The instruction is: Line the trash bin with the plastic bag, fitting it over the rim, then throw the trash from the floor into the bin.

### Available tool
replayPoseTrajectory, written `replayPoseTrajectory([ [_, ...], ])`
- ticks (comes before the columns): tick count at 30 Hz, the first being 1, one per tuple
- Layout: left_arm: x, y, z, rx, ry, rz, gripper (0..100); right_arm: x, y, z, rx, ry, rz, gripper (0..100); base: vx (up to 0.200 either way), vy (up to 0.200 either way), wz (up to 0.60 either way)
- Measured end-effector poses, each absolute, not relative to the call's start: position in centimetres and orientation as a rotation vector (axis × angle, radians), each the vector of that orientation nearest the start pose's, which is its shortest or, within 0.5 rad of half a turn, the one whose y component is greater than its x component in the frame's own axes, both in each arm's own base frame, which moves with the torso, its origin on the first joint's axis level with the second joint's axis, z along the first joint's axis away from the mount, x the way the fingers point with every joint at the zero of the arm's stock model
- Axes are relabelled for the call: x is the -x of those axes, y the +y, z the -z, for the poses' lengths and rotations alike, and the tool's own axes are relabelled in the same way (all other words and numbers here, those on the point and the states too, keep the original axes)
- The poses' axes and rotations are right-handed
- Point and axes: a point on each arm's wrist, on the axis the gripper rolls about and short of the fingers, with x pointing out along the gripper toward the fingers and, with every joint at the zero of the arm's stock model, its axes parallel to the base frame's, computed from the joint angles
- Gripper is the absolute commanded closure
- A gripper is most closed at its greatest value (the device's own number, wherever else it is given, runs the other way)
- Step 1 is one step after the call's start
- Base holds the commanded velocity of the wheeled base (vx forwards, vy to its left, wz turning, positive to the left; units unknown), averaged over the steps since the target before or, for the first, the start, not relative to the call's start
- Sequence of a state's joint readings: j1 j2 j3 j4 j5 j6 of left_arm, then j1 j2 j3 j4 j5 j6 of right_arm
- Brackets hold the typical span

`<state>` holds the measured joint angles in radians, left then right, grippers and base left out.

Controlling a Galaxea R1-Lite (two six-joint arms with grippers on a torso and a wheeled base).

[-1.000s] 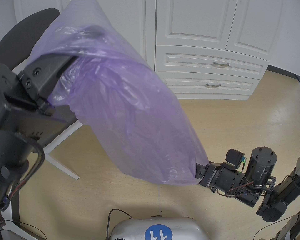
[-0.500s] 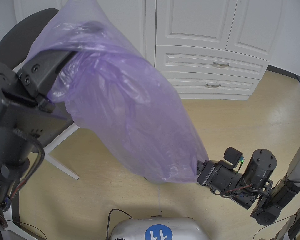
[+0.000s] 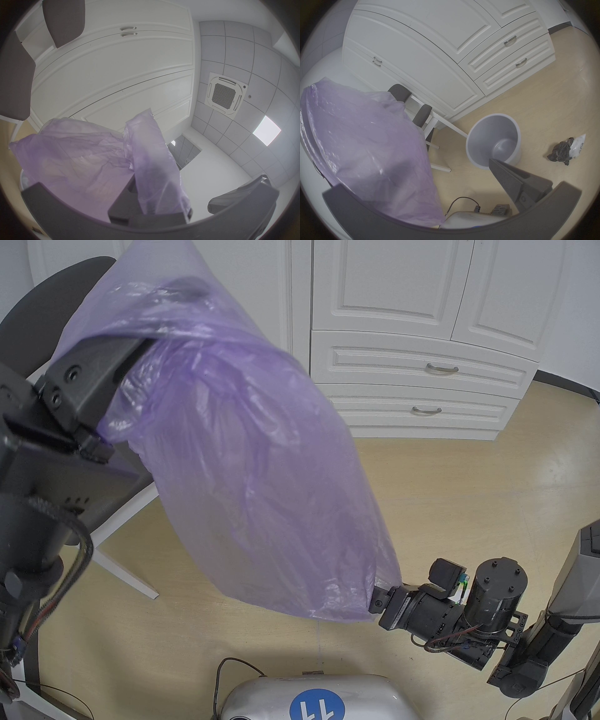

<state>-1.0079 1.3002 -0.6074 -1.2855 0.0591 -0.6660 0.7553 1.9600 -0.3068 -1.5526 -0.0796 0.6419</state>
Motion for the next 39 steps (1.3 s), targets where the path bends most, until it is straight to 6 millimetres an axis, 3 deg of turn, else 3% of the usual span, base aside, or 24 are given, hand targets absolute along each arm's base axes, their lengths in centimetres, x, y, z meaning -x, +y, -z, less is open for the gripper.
replayPoseTrajectory([
  [20,-10.0,-15.8,-29.4,0.925,-0.223,1.089,100,-20.4,19.3,-9.3,-0.679,0.313,-0.626,0,0.000,0.000,0.00],
  [21,-10.0,-15.8,-29.4,0.926,-0.222,1.089,100,-20.4,19.3,-9.3,-0.680,0.312,-0.627,100,0.000,0.000,0.00],
  [39,-11.0,-15.7,-28.5,0.972,-0.167,1.059,100,-20.1,19.0,-10.1,-0.723,0.304,-0.638,100,0.000,0.000,0.00],
])
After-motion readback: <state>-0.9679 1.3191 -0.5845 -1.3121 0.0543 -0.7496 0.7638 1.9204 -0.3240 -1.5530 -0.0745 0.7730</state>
